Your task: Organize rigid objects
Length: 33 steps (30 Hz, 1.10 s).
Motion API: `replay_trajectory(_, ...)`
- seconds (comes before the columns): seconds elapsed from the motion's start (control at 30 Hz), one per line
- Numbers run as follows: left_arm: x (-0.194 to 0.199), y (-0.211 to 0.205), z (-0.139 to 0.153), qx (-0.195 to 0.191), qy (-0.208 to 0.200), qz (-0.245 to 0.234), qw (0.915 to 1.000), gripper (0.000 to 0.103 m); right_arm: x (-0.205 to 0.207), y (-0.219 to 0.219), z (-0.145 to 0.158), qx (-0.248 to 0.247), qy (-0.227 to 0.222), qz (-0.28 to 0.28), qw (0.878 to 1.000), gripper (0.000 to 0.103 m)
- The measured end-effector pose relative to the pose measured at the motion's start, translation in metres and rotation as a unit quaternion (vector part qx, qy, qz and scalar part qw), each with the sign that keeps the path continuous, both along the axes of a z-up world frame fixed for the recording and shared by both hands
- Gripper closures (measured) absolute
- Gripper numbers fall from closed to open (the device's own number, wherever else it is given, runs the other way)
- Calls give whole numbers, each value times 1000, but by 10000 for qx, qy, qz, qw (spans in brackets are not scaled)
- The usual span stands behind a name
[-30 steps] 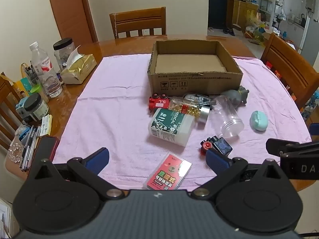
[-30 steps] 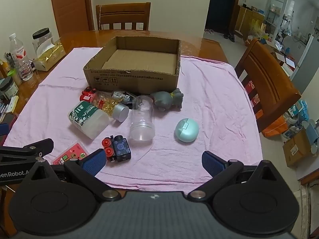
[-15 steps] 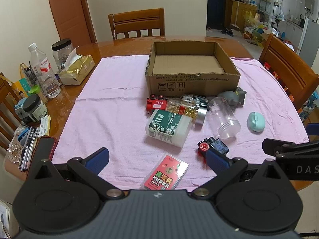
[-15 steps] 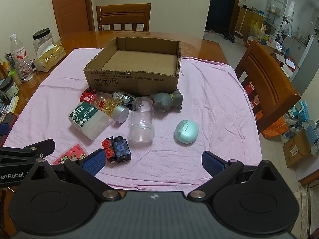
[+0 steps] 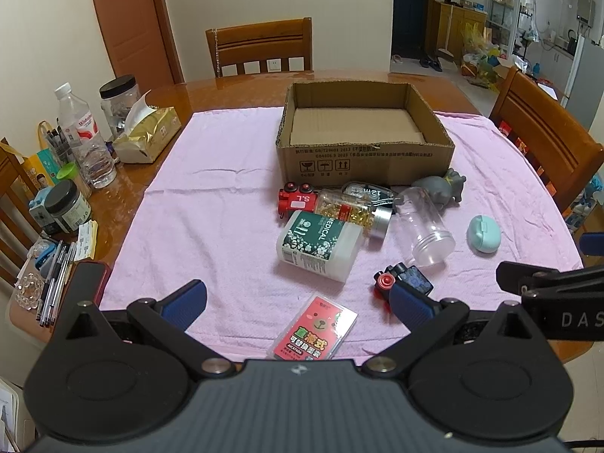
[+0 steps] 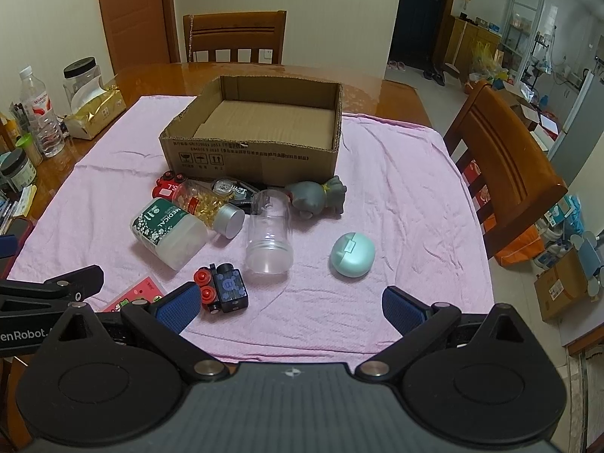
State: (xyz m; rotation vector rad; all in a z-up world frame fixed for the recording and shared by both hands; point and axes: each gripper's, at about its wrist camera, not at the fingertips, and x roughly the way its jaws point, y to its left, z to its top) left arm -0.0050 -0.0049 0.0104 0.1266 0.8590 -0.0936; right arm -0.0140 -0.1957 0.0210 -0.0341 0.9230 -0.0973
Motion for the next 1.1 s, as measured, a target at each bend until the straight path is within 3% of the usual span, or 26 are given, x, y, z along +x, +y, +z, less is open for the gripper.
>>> replay_trajectory(1.1, 3, 1, 5, -30, -27, -56, 10000, 1, 2, -2, 6, 5, -78, -15, 10000, 0)
